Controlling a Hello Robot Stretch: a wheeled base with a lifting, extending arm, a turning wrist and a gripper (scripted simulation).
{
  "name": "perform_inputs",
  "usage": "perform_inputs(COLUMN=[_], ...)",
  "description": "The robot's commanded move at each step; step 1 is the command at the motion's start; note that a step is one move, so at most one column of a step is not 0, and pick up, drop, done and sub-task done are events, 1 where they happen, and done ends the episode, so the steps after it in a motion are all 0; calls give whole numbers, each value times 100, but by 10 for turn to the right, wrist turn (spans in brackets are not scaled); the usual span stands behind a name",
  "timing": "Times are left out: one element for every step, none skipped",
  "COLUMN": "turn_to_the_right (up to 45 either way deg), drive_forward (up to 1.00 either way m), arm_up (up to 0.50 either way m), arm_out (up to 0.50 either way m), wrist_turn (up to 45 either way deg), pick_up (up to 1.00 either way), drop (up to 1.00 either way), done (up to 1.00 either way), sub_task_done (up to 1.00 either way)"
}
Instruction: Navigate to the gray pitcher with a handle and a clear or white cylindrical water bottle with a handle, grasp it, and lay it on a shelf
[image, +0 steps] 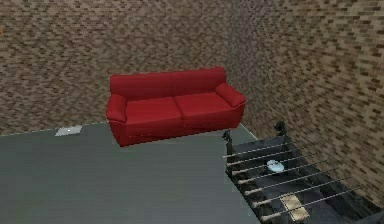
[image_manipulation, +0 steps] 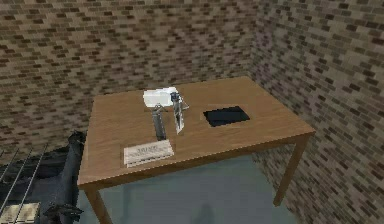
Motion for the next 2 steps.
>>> perform_inputs(turn_to_the_right=[0,0], drive_forward=[0,0], arm_up=[38,0], arm_out=[0,50], wrist_turn=[0,0], pick_up=[0,0], drop=[0,0], done=[0,0], sub_task_done=[0,0])
